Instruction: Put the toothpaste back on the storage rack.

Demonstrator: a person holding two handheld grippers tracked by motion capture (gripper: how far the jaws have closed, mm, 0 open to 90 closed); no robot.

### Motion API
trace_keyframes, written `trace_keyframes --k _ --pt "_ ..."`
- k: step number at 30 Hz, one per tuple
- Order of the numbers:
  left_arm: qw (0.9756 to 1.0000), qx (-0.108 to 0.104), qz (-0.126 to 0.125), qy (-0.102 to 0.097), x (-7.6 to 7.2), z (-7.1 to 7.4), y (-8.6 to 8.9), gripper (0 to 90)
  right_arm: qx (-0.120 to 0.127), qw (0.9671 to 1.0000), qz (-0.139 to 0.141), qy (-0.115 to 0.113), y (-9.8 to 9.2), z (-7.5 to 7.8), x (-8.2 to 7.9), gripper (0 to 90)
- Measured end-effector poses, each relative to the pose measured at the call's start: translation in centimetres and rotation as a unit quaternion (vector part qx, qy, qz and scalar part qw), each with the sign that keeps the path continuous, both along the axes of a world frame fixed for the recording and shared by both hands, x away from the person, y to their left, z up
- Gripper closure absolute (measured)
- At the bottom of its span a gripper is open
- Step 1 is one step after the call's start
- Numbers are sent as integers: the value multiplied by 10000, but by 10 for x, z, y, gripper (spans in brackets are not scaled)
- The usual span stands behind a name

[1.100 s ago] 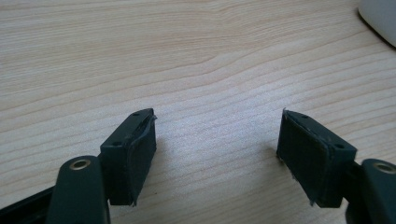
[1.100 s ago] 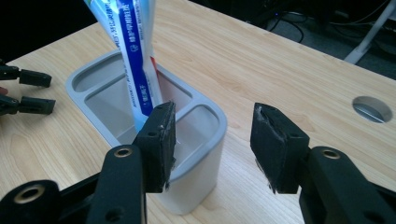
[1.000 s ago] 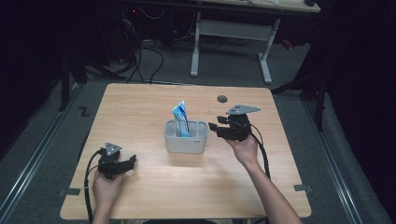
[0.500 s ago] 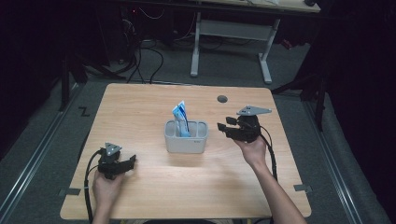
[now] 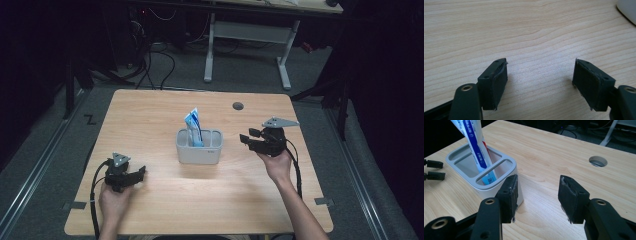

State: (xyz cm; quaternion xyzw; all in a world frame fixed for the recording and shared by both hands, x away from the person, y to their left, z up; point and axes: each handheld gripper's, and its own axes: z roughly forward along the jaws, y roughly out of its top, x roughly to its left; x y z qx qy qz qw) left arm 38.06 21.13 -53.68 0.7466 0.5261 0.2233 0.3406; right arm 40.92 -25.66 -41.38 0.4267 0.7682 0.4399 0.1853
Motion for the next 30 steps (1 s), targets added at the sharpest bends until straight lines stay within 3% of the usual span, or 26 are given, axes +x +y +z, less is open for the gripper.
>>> trace_keyframes --k 11,30 --pt "10000 0 5 -8 0 0 0 283 138 9997 -157 -82 -19 0 -16 500" --pt "10000 6 5 -7 0 0 0 282 273 9992 -286 -50 -35 -11 -33 499"
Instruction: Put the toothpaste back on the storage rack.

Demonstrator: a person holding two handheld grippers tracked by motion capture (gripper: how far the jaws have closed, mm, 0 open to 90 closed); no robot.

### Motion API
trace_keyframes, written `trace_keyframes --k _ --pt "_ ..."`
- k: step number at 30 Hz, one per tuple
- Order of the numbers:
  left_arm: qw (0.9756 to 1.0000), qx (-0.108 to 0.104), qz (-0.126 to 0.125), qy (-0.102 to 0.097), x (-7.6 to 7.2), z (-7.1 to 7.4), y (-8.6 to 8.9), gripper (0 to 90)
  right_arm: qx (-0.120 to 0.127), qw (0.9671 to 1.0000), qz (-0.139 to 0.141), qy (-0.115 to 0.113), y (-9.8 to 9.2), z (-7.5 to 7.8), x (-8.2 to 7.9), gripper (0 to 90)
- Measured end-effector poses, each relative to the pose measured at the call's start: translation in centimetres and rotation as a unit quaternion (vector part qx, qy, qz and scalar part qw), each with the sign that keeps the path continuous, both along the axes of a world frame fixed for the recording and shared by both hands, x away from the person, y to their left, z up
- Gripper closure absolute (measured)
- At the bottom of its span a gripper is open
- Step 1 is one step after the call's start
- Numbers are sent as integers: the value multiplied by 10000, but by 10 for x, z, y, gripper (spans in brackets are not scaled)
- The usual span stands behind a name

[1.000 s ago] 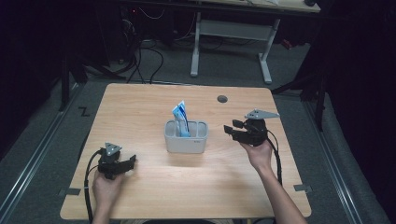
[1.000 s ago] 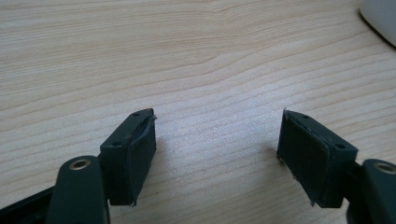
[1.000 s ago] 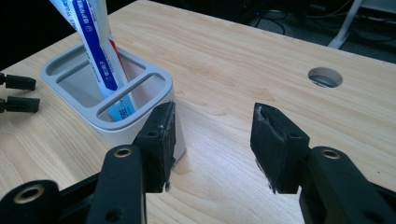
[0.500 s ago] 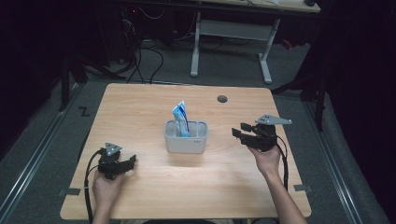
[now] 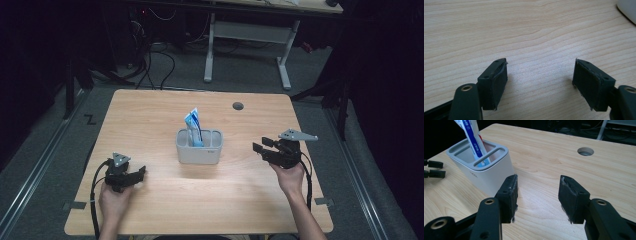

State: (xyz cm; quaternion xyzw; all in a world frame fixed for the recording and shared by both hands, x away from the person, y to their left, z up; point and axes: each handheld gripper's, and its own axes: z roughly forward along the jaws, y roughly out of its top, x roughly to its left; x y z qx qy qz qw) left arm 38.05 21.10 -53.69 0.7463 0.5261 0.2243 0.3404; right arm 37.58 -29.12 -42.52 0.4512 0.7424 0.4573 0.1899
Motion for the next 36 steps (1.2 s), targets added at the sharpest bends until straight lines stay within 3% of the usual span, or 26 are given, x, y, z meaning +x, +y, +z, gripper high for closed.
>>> trace_keyframes --k 36 --pt "10000 13 2 3 0 0 0 280 262 9994 -98 192 -9 -31 -16 492"
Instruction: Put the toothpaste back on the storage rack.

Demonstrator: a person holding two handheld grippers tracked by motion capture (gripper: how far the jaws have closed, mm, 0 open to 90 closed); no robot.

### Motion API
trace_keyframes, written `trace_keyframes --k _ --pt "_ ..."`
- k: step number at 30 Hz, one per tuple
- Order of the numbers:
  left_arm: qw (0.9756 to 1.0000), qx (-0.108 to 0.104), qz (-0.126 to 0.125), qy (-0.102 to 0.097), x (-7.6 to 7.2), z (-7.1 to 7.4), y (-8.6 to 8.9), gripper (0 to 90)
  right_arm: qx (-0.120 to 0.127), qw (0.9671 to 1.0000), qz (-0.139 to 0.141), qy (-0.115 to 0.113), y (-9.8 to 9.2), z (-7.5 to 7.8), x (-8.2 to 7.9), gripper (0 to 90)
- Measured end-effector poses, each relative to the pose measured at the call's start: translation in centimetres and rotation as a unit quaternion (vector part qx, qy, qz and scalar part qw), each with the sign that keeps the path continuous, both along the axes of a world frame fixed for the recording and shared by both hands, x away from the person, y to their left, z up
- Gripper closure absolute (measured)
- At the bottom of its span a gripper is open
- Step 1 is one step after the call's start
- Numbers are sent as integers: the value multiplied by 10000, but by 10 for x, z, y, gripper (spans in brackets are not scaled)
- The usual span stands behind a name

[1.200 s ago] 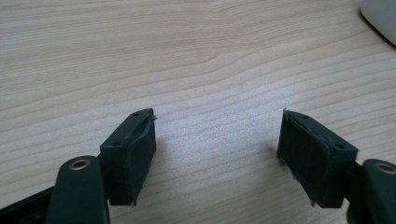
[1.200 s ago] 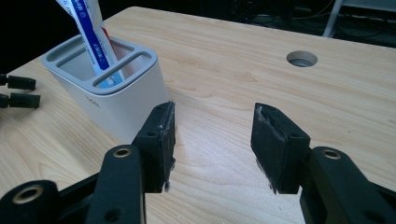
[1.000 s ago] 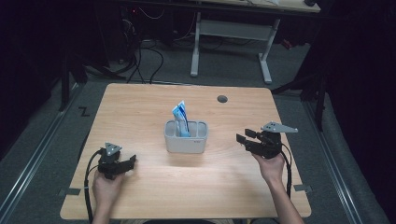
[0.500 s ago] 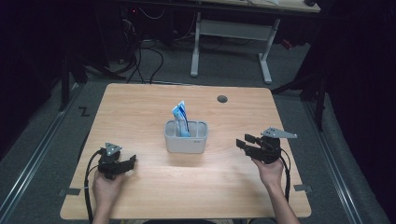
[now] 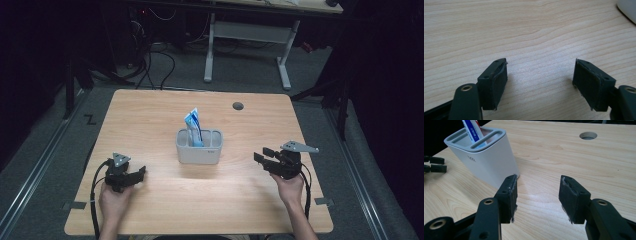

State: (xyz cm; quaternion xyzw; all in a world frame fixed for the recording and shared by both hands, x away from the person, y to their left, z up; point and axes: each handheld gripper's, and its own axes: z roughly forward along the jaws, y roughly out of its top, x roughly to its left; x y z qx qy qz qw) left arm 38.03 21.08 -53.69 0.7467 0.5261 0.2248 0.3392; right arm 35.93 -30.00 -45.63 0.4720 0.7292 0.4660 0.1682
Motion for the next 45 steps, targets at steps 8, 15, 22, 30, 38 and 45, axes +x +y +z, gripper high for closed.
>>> trace_keyframes --k 8,15,22,30,38,45 --pt "10000 -1 0 0 0 0 0 280 77 9999 -47 106 -2 -11 -4 487" --pt "10000 -2 -2 -2 0 0 0 280 134 9997 -115 174 -4 -21 -7 487" --pt "10000 -2 0 0 0 0 0 280 85 9997 -144 191 -3 -25 -9 487" --pt "10000 -6 -1 -1 0 0 0 280 39 9995 -231 195 -2 -33 -11 480" --pt "10000 -9 1 0 0 0 0 279 -96 9991 -301 268 -1 -42 -11 479" --pt "10000 -6 1 0 0 0 0 279 -187 9983 -380 391 -1 -50 -9 469"
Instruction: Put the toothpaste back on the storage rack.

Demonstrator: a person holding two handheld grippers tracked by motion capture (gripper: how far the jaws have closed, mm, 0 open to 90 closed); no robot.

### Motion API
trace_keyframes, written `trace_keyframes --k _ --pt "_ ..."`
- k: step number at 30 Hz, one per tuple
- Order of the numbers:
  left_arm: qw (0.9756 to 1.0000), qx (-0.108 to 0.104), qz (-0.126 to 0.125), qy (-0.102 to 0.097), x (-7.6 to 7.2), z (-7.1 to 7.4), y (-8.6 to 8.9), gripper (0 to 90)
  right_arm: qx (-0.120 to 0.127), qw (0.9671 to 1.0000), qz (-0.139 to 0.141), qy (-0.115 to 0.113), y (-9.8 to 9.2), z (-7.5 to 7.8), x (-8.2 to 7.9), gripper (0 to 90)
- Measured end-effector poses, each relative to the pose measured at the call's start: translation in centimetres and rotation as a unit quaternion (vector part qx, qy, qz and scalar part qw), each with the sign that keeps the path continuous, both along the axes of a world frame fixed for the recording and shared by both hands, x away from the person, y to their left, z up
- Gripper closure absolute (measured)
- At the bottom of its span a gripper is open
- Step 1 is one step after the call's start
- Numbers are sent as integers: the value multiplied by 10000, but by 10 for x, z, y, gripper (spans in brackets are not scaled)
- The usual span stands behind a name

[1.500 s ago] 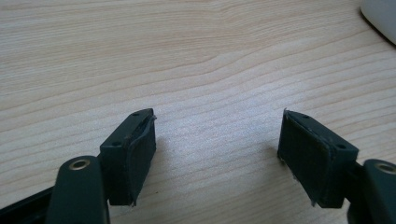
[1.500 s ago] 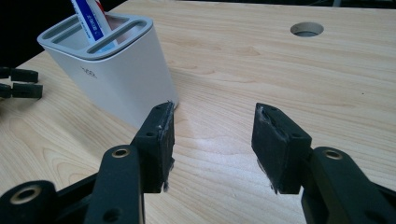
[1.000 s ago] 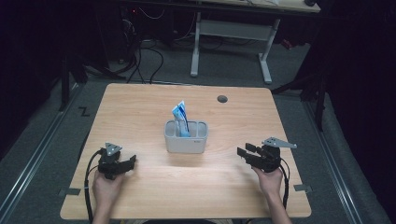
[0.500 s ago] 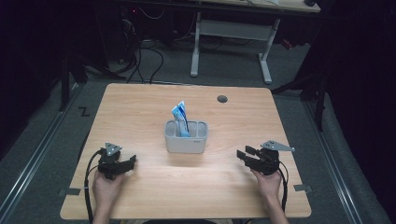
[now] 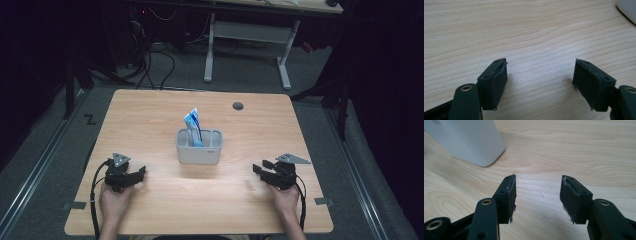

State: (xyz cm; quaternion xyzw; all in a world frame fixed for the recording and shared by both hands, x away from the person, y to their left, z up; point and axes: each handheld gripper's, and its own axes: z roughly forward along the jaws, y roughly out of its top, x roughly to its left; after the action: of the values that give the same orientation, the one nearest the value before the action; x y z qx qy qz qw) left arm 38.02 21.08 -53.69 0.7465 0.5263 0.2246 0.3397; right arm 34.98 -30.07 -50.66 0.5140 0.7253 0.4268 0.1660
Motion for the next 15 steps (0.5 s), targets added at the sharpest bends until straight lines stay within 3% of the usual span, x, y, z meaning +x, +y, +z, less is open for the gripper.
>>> trace_keyframes --k 4,15 --pt "10000 -3 0 0 0 0 0 279 -188 9998 -8 87 6 -5 3 465" --pt "10000 -18 1 -1 0 0 0 279 -400 9991 -41 98 14 -15 7 465"
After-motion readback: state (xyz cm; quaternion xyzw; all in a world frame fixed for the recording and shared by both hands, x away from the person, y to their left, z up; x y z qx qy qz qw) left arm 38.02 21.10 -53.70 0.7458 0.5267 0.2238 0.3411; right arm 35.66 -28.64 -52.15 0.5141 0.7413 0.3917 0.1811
